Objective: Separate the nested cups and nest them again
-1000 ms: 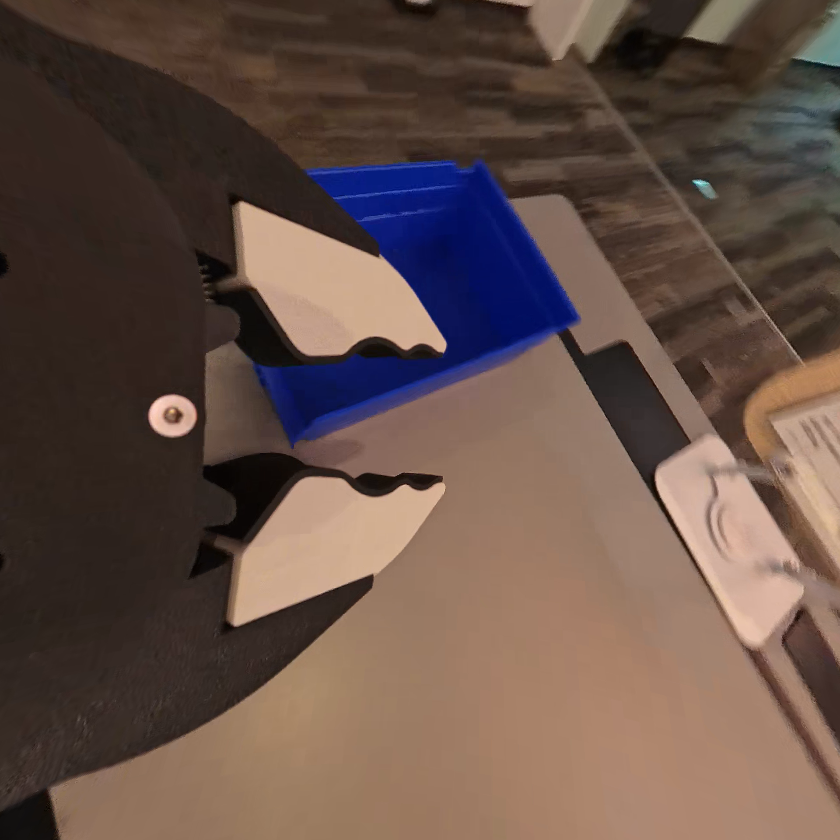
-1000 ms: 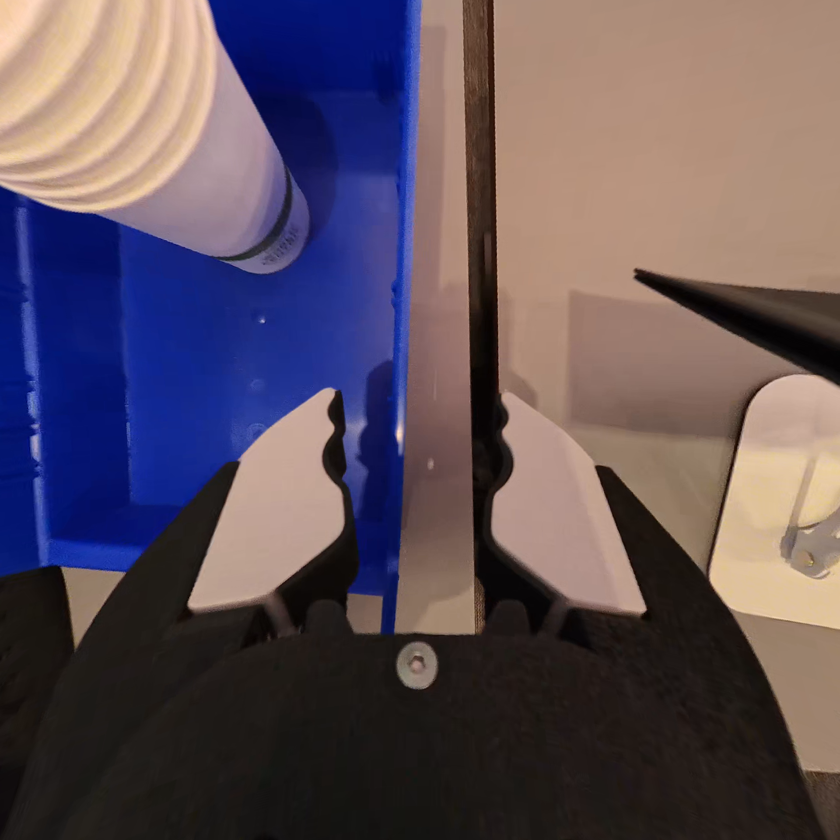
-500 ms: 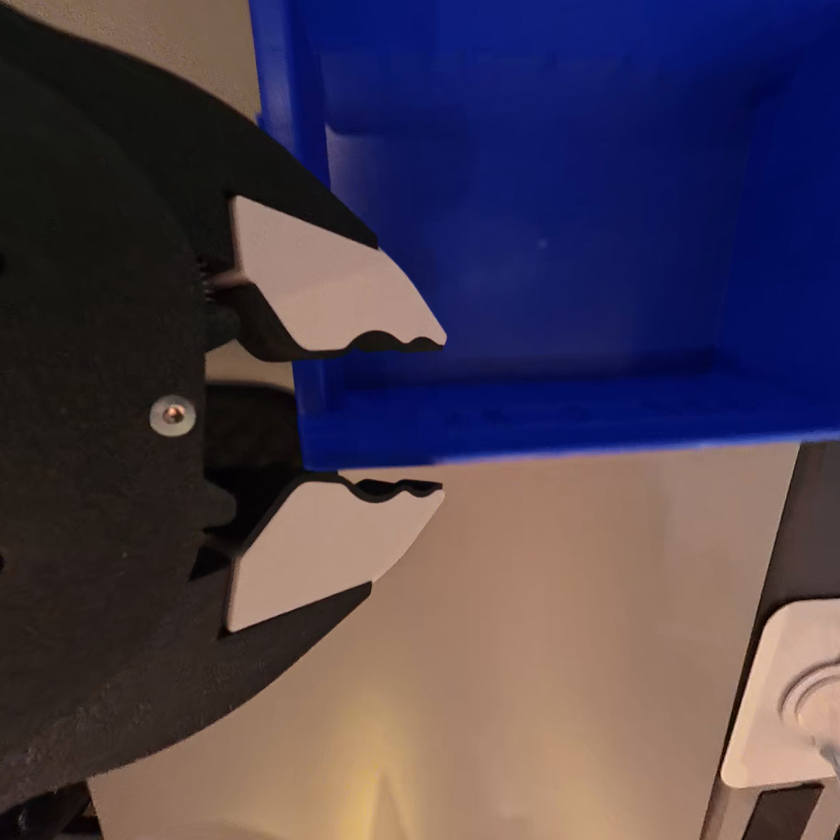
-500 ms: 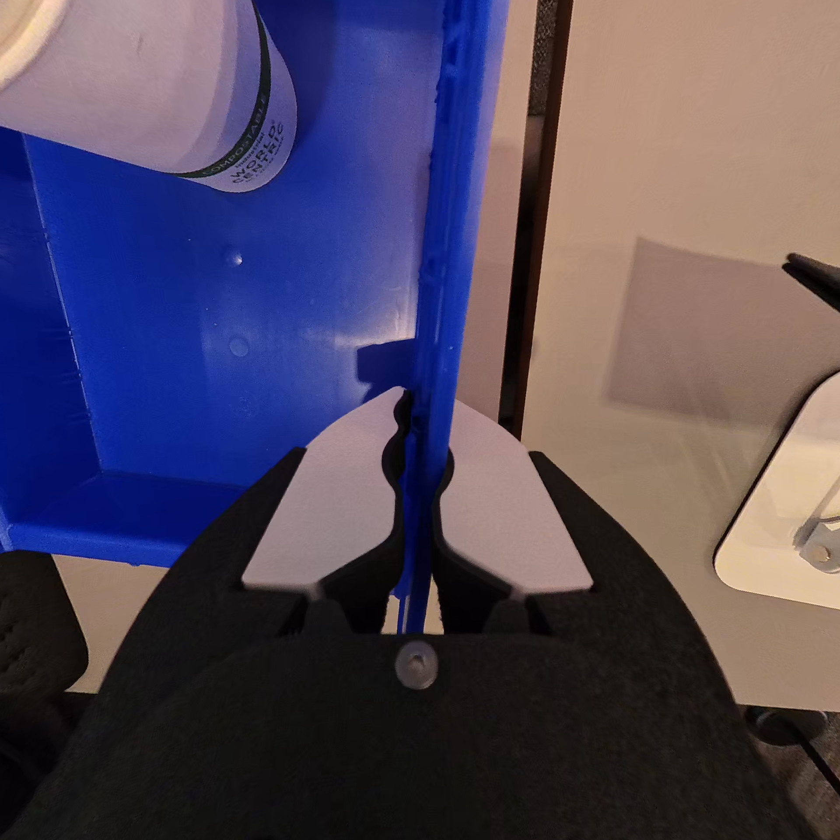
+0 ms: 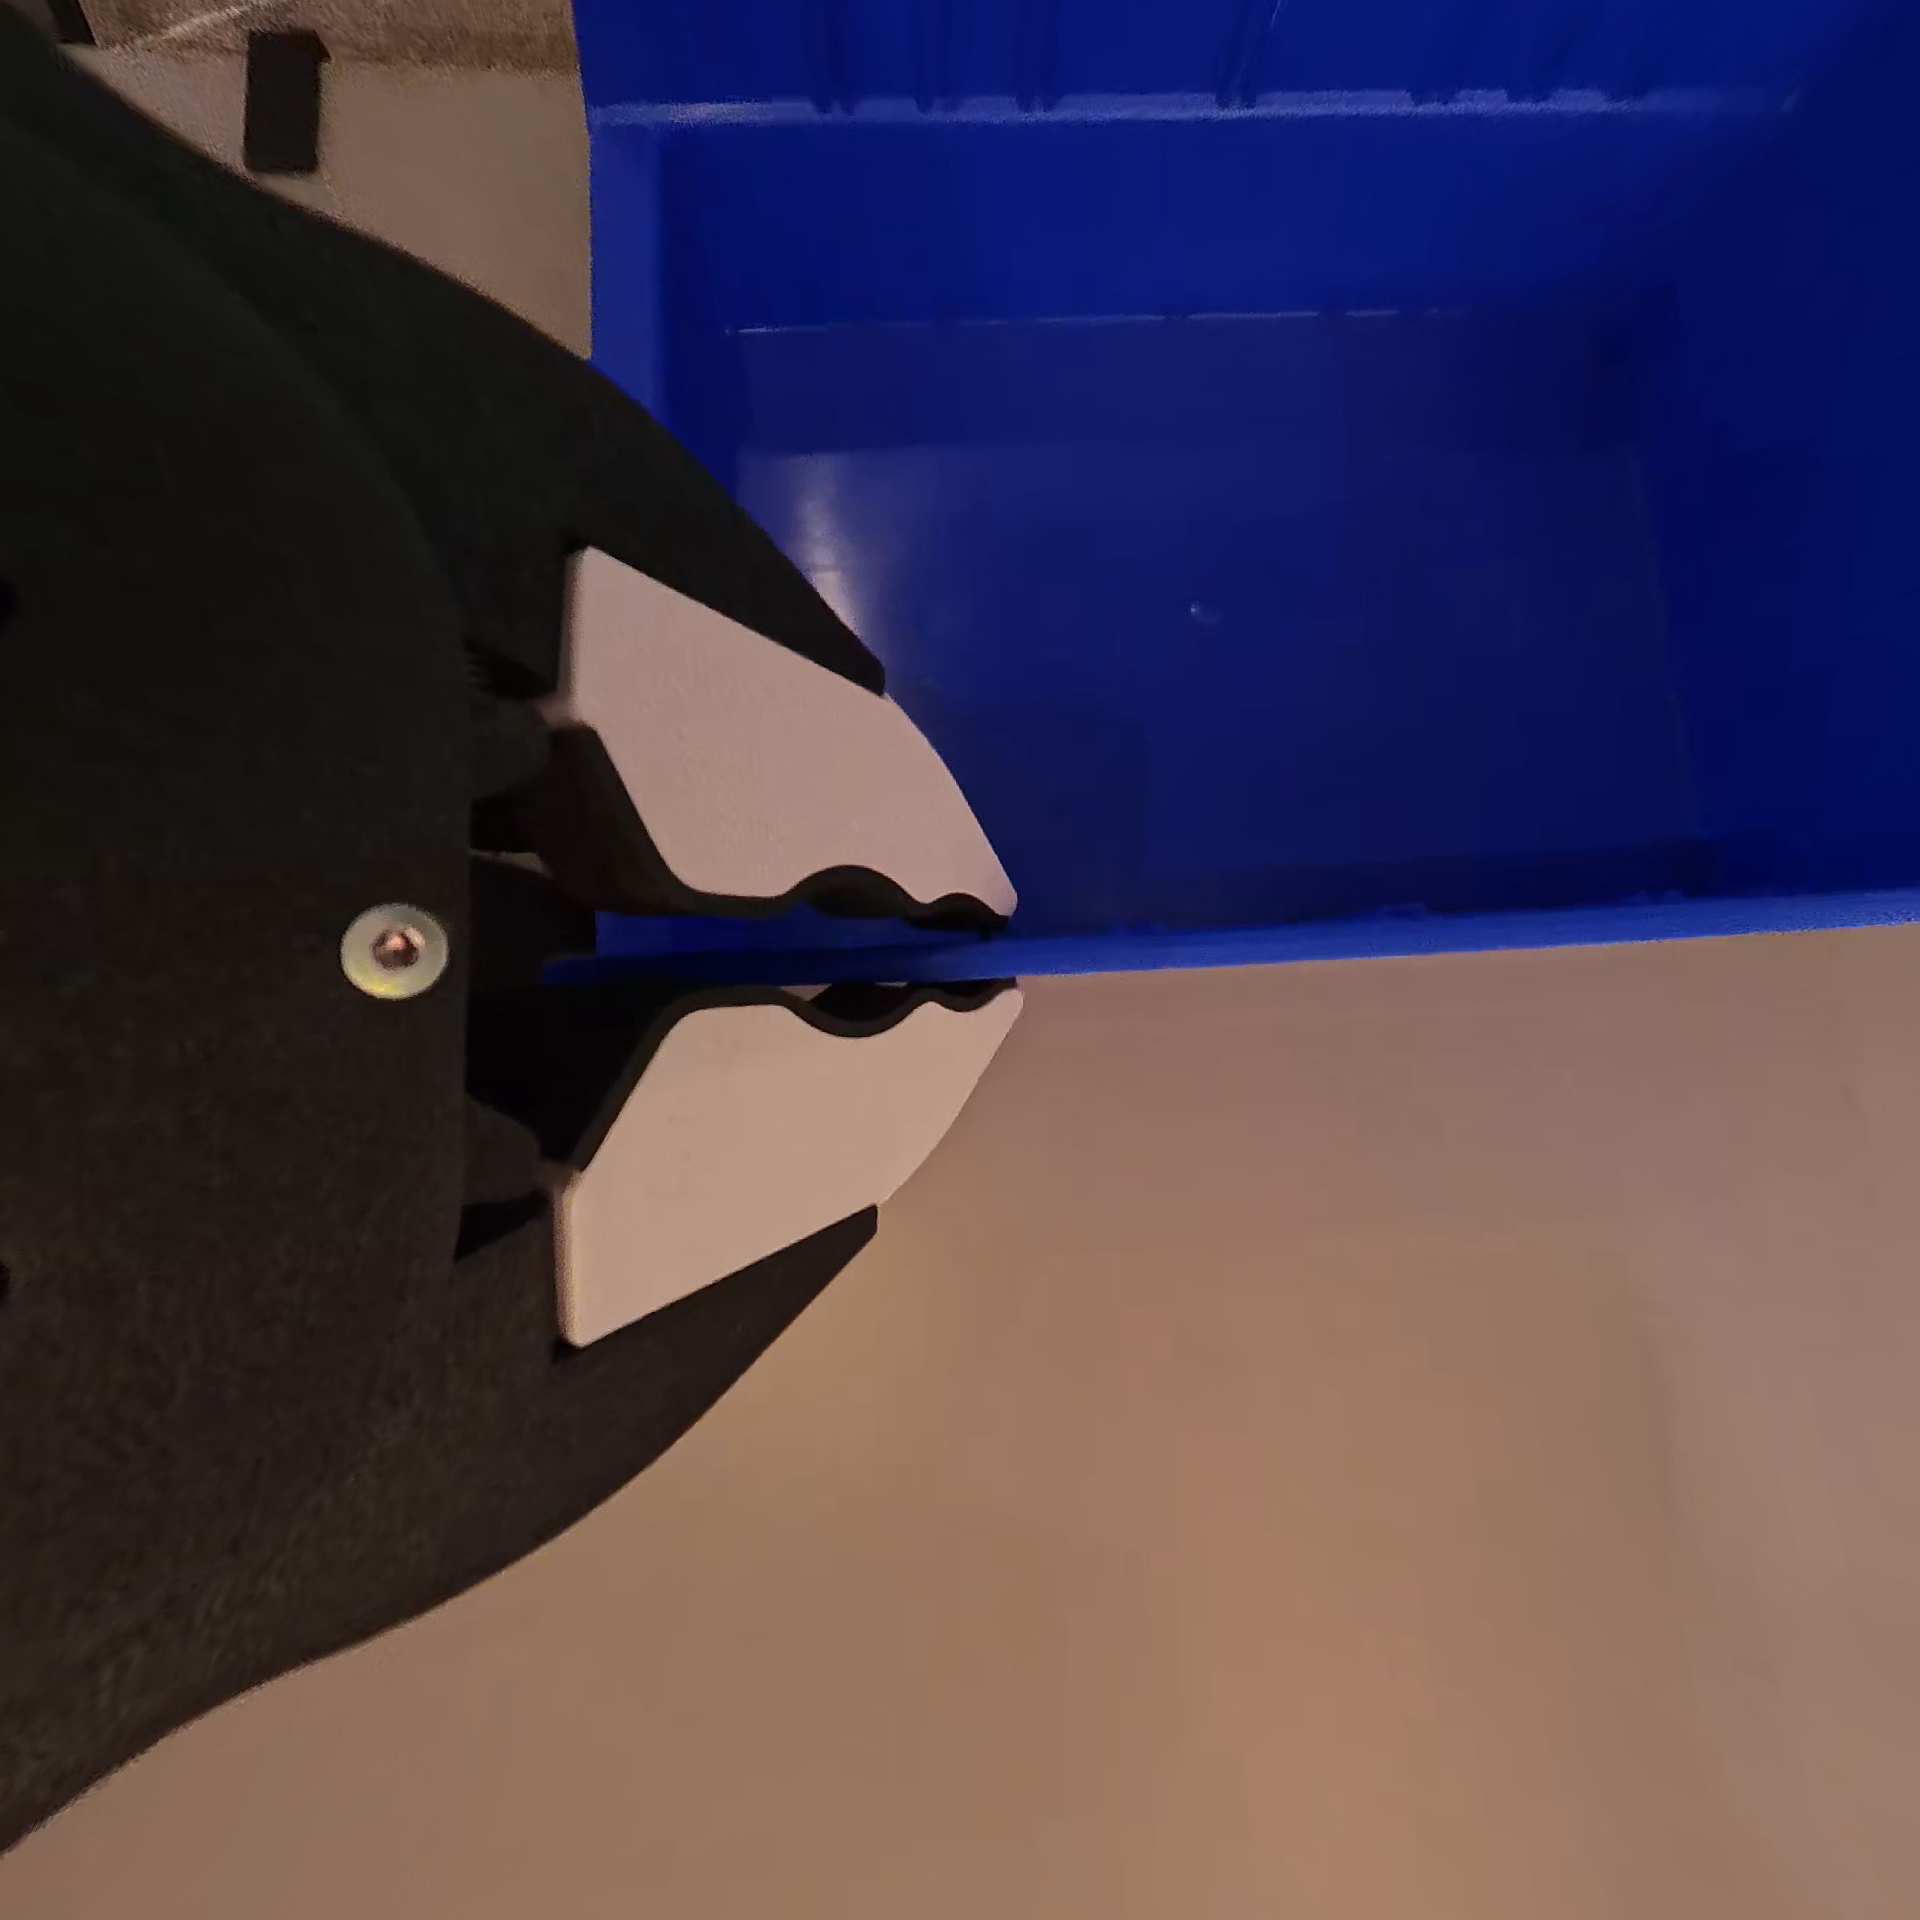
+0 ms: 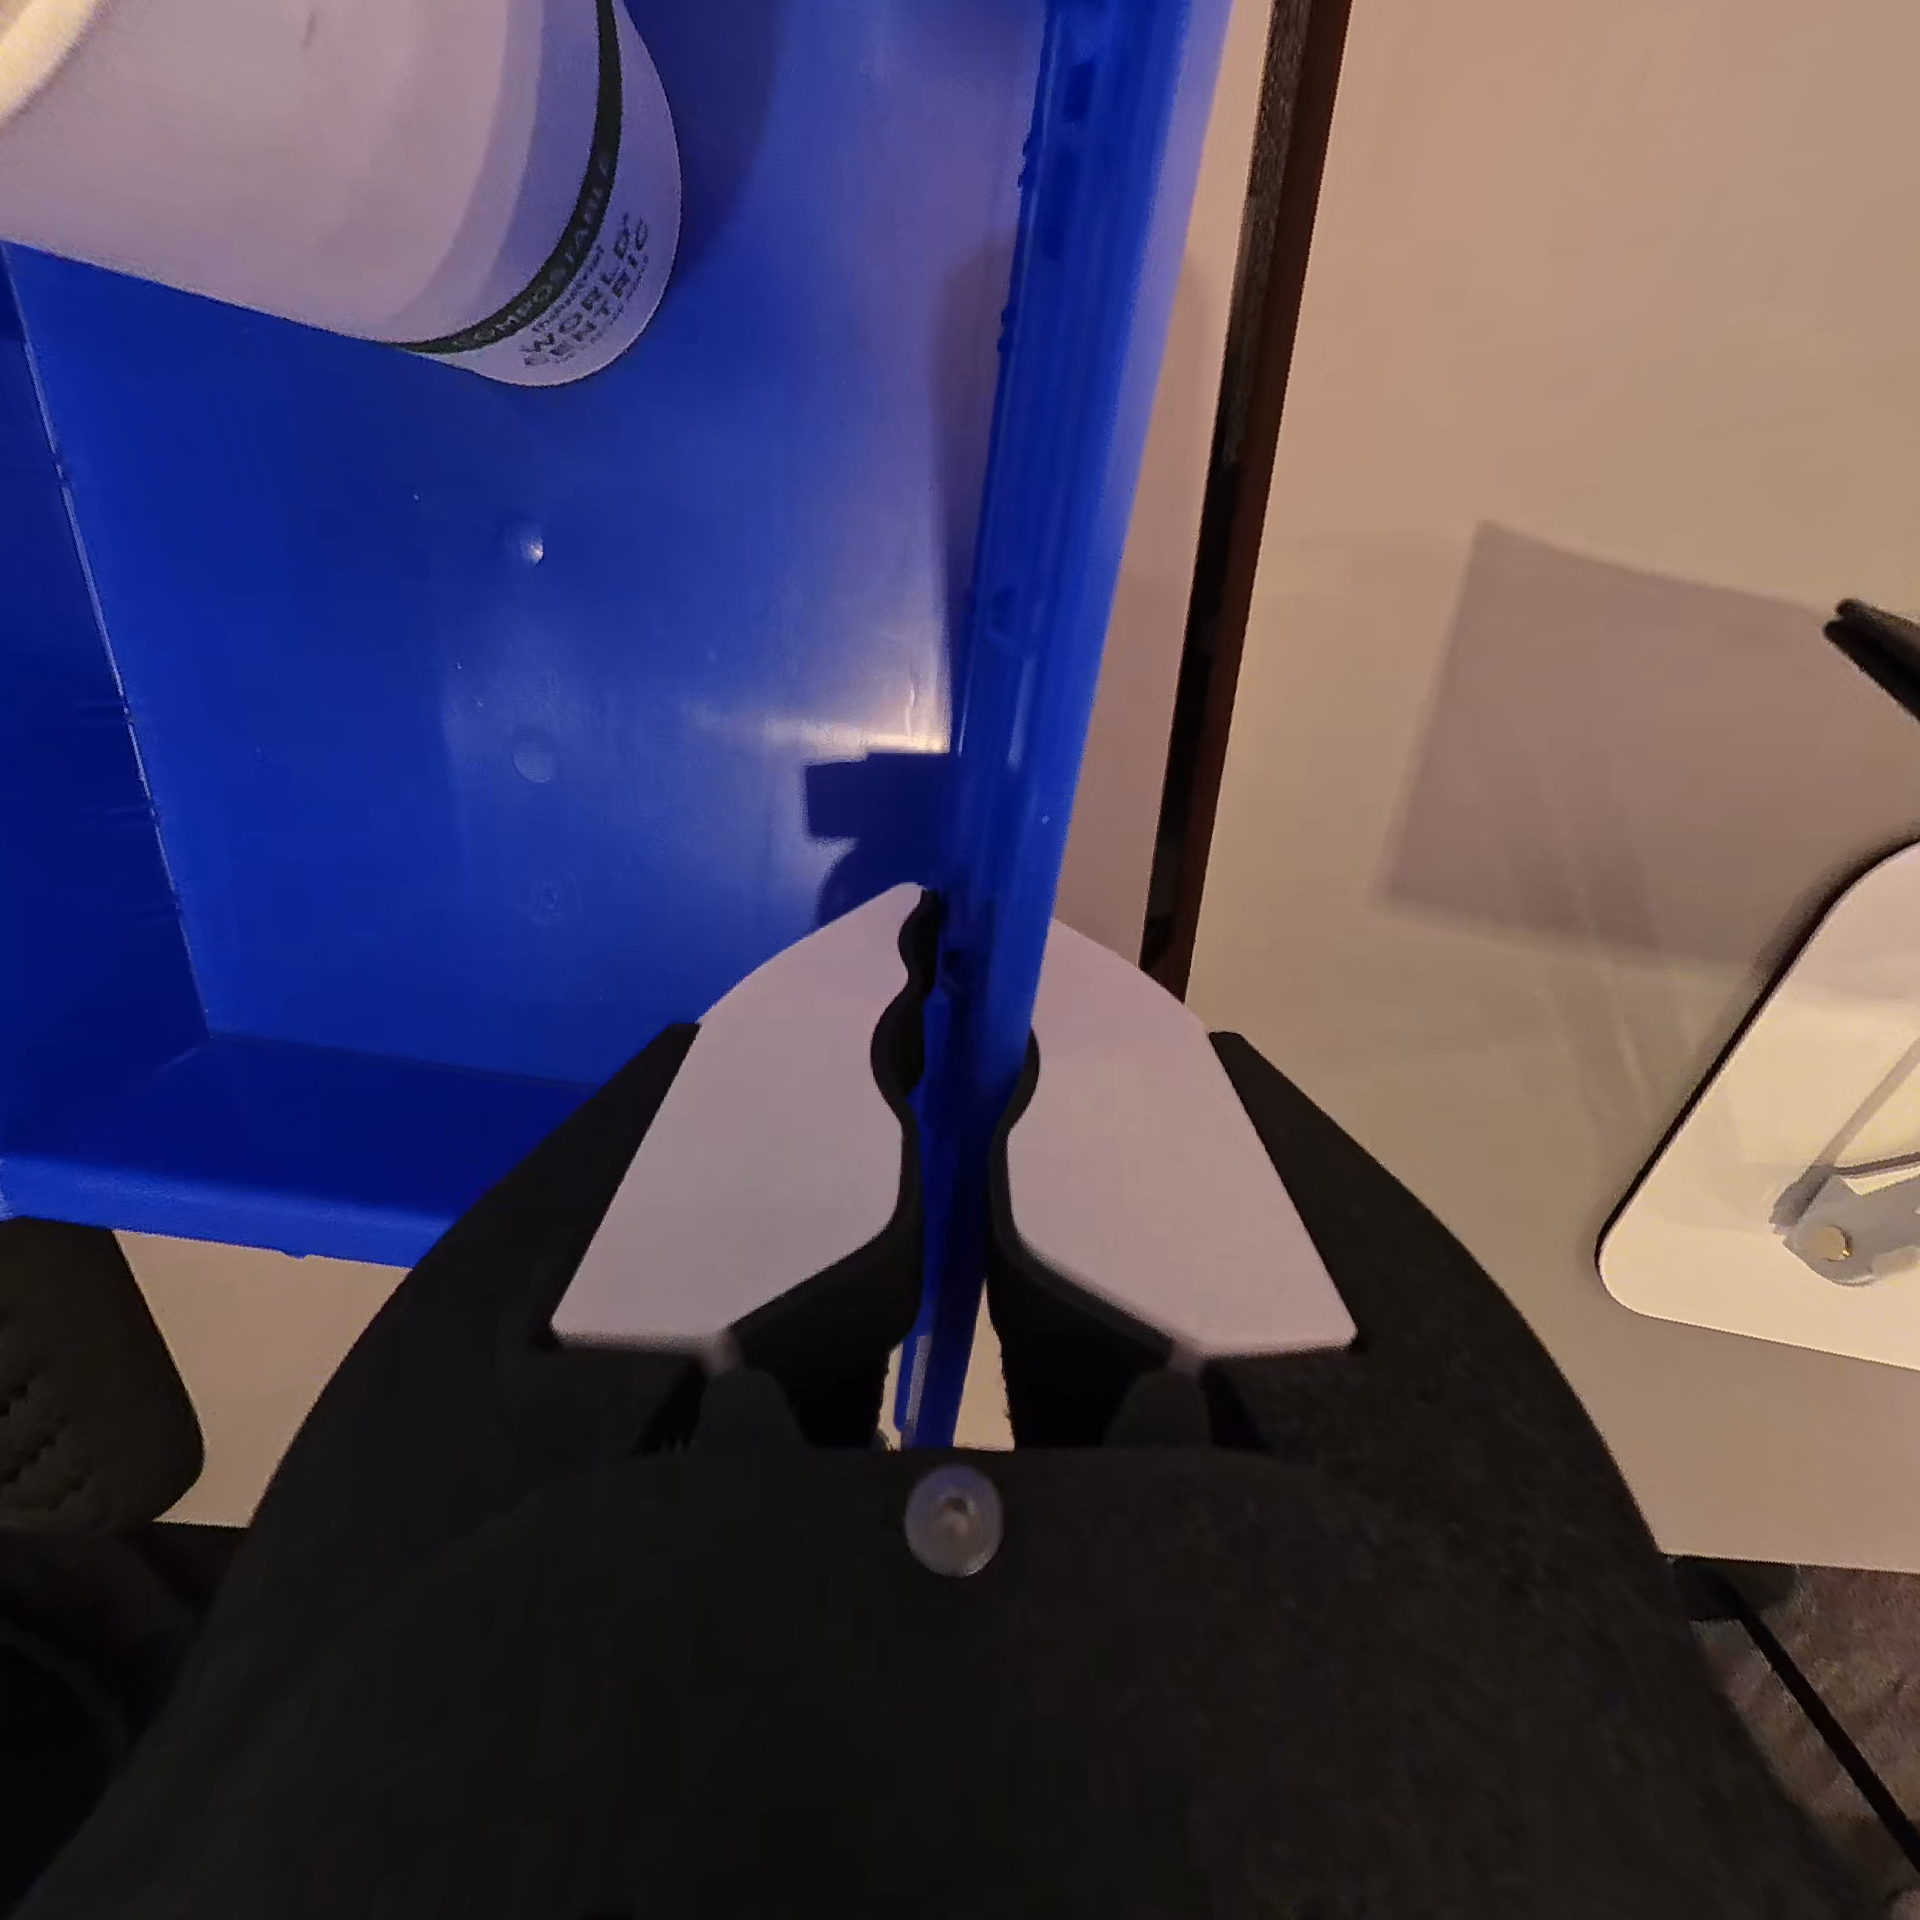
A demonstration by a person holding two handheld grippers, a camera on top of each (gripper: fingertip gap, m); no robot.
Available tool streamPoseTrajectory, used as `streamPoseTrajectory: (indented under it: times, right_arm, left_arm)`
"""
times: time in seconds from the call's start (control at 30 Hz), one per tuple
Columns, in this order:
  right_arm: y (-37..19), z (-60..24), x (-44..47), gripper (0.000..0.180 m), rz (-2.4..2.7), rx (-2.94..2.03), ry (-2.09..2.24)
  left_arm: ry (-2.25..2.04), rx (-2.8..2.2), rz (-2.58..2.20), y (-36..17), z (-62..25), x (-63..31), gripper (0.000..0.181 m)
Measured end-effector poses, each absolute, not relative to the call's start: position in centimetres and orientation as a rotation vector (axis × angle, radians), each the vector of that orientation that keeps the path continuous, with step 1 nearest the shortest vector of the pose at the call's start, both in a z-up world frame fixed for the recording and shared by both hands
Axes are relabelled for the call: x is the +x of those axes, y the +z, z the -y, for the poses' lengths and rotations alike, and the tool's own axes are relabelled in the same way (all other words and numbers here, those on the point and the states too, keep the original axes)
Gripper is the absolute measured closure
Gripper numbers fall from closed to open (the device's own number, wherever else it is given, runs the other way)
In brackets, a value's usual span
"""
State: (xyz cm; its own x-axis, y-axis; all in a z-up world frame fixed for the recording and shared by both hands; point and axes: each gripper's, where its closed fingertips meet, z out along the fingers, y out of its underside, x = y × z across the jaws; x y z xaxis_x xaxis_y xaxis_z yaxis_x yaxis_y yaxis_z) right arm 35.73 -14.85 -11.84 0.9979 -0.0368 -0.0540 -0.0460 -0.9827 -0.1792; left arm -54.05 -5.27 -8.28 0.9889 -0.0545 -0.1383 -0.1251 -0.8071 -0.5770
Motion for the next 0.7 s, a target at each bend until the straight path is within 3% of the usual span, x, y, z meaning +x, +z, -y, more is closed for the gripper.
streamPoseTrajectory:
  times: [0.7]
  right_arm:
    - [-11.8,13.6,31.2,0.174,-0.129,-2.927,0.144]
  left_arm:
    - [0.308,-2.441,-0.352,-8.5,5.9,-36.5,0.176]
